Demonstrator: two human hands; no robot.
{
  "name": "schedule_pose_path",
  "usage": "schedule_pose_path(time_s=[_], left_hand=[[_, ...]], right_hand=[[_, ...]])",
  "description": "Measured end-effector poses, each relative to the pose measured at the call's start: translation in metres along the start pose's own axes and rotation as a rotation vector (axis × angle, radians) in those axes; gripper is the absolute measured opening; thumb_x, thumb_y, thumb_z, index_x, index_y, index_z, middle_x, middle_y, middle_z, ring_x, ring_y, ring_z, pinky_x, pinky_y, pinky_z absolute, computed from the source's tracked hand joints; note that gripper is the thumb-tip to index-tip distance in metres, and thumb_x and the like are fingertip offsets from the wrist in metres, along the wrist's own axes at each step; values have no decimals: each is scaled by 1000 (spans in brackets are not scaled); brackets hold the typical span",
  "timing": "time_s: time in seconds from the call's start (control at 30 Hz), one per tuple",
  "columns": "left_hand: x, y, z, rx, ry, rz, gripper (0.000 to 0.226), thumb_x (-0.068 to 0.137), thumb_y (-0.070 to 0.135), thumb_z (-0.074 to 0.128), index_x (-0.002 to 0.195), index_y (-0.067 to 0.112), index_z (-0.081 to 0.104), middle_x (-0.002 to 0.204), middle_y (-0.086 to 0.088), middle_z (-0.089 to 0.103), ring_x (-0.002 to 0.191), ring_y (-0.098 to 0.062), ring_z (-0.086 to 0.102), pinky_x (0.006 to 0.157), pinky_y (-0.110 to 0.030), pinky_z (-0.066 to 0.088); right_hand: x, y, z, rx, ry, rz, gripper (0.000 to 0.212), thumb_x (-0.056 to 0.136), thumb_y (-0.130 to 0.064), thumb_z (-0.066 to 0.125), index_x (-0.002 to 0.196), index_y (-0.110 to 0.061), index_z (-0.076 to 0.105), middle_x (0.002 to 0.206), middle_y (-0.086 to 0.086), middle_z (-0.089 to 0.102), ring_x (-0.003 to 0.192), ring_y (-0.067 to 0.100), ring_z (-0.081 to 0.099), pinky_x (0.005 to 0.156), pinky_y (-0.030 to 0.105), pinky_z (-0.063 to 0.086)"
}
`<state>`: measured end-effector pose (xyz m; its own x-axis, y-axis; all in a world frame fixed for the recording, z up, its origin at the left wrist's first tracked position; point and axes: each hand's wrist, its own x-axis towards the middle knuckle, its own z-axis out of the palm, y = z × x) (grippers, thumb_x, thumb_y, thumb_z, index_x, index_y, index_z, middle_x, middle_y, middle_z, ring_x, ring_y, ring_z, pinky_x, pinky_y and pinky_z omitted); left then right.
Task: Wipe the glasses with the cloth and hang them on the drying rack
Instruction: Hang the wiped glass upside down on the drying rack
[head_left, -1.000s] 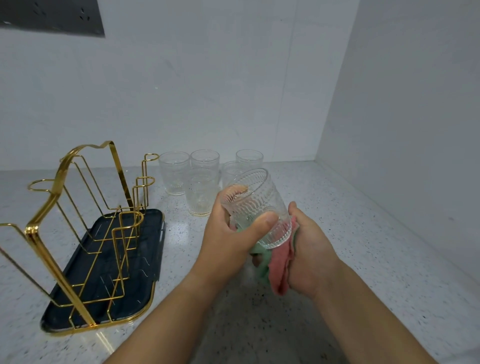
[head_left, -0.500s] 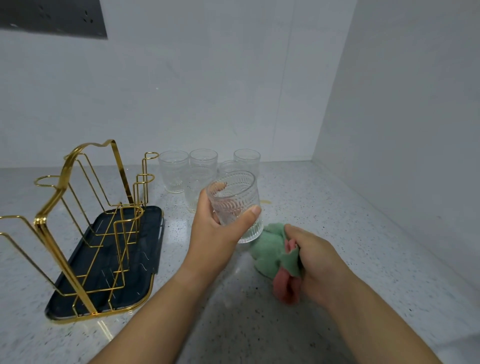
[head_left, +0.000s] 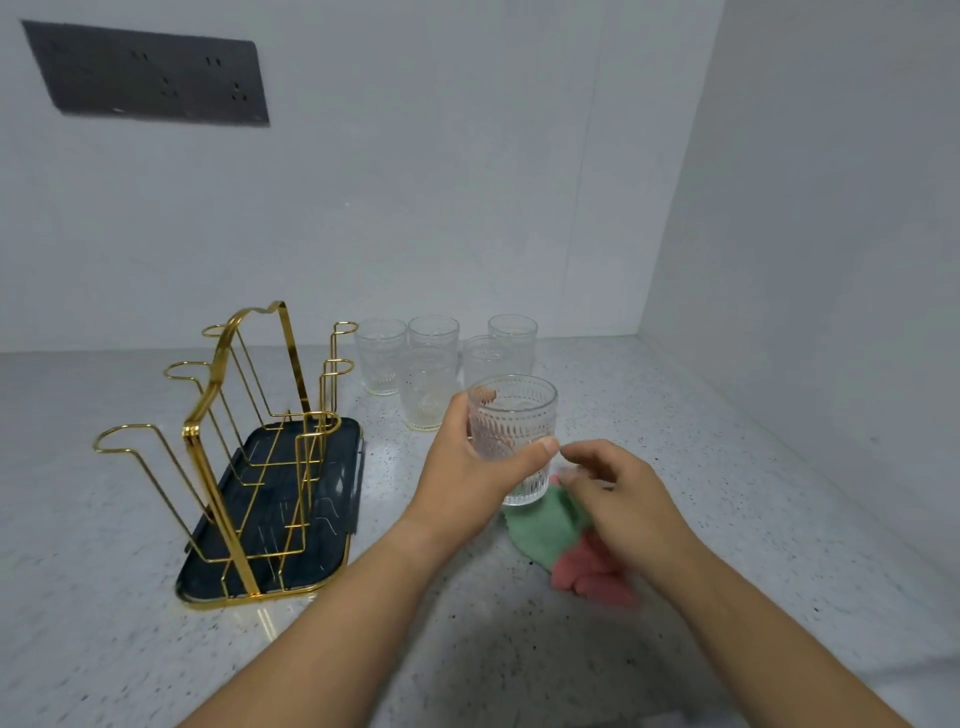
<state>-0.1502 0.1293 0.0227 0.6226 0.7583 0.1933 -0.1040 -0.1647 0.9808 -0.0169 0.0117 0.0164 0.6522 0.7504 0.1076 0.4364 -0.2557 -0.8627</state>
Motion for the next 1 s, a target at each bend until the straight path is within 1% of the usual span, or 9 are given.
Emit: schedule_pose_path(time_s=[0.07,0.17,0.27,0.33,0.5,0.63,0.73,0.87,1.0], left_hand=[[-2,2,-1,-37,-11,-24,68,76,27,93,133,27,54,123,5,74,113,-8,72,100,-32,57],[-7,10,-5,-99,-46,-60,72,74,30,95,134,30,54,124,4,76,115,-11,73,101,-34,56],[-13,22,-9,-137,-79,-71,63,82,33,89,135,30,55,128,3,75,120,-13,71,106,-40,54],[-17,31,-11,-165,-85,-89,63,83,44,85,136,29,54,129,4,75,124,-15,70,113,-47,50],[-22,65,-16,-180,-53,-114,77,69,58,86,134,31,53,131,-3,72,125,-22,69,115,-50,47],[-23,99,-20,-200,28,-79,55,86,28,86,131,18,56,123,-10,75,113,-25,75,95,-34,61],[-18,123,-23,-175,64,-61,50,86,19,86,128,11,58,118,-10,76,102,-18,78,79,-24,63],[-1,154,-39,57,25,-93,74,78,31,93,135,16,48,123,-6,68,113,-21,70,94,-35,57],[23,184,-64,340,-121,-142,99,75,42,93,153,27,35,137,-6,59,127,-23,57,101,-41,50]], right_hand=[[-6,-9,0,153,-45,-24,23,99,-15,63,119,-26,69,115,-14,72,106,-2,67,94,16,52],[-15,-21,-3,269,-112,-83,24,102,-19,60,123,-29,66,115,-18,73,105,-11,67,89,9,53],[-22,-32,-6,313,-179,-151,32,95,-30,66,126,-38,62,117,-22,73,111,-8,66,94,15,54],[-25,-38,-5,325,-212,-169,51,88,-32,73,136,-37,56,117,-17,73,111,-1,69,91,19,54],[-26,-52,4,453,-235,-190,66,91,-10,74,144,-34,44,114,-16,69,99,-13,69,80,8,53],[-18,-73,11,697,-238,-207,77,81,-27,84,148,-19,46,123,9,75,116,24,72,105,44,54],[-11,-87,12,957,-307,-174,97,60,-38,98,139,-6,52,125,24,71,119,36,69,99,48,57],[-2,-100,5,1160,-392,-123,62,79,-16,84,135,-8,59,131,19,69,124,35,66,96,57,57],[11,-109,-3,1101,-395,-84,62,75,-11,82,134,-13,64,125,10,71,110,26,72,78,40,61]])
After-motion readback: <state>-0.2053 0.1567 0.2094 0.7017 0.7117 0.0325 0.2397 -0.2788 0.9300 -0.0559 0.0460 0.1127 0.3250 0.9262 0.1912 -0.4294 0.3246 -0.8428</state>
